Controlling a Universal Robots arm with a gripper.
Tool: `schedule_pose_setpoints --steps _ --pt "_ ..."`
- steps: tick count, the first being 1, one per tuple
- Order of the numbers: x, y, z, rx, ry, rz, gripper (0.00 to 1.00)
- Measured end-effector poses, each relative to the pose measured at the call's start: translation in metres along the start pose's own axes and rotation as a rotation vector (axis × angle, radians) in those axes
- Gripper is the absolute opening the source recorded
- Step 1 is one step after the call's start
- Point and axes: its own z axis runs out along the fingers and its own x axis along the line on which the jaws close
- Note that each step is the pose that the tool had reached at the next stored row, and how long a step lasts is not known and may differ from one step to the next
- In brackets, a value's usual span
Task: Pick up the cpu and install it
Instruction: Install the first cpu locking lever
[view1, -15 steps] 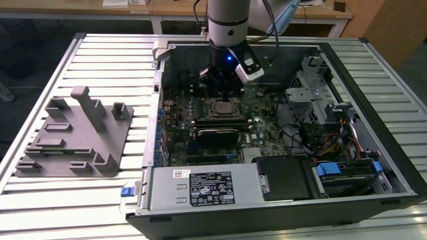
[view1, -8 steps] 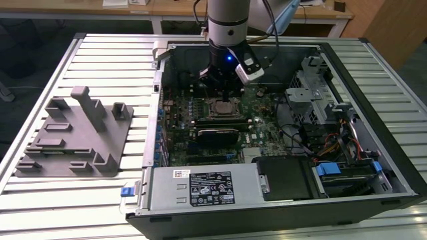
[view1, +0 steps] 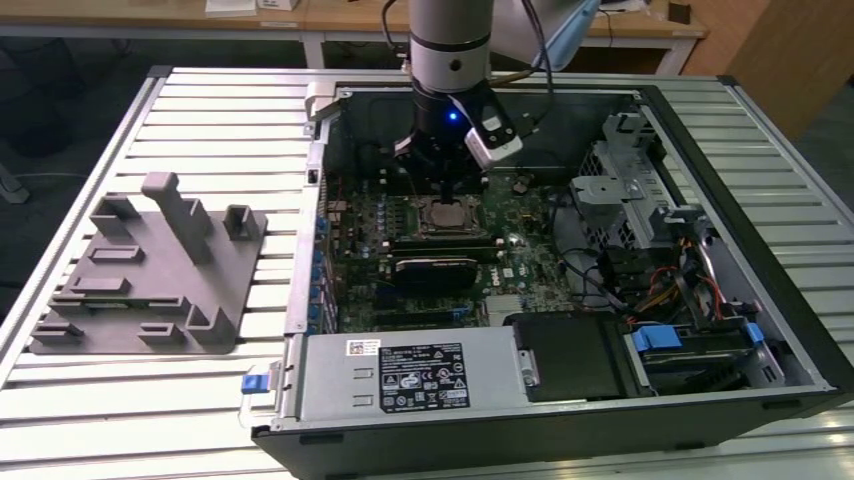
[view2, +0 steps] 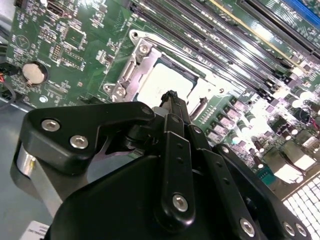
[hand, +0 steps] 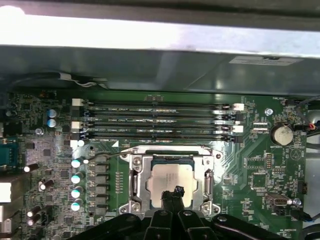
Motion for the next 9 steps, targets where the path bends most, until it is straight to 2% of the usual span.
schedule_pose_setpoints --steps 9 --pt "0.0157 0.0002 -0.0010 0.0000 -0.0001 0.000 0.11"
